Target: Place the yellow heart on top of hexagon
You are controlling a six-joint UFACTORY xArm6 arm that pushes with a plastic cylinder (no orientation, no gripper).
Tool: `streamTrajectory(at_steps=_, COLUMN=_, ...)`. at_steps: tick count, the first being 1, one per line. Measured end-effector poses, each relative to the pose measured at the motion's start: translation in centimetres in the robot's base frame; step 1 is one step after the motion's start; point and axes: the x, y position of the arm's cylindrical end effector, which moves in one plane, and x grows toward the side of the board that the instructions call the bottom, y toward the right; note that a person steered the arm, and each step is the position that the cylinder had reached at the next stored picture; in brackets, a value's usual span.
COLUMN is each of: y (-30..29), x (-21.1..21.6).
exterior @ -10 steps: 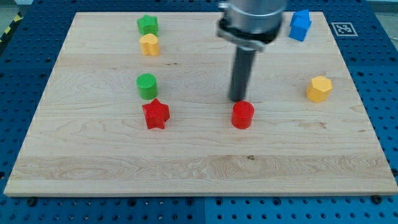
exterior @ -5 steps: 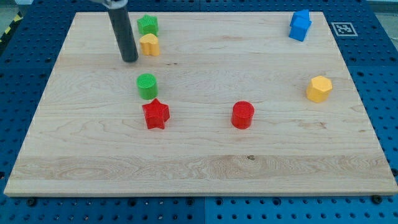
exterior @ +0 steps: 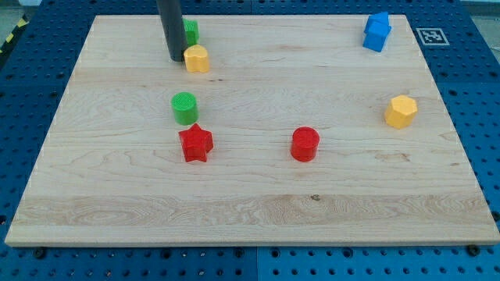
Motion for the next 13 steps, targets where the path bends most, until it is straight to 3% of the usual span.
streamTrajectory(at_steps=8, y=27.1, x=8.5)
streamTrajectory(at_steps=9, y=26.5, x=8.9)
streamTrajectory(at_steps=11, y=24.6, x=4.0)
streamTrajectory(at_steps=13, y=27.0, x=5.7)
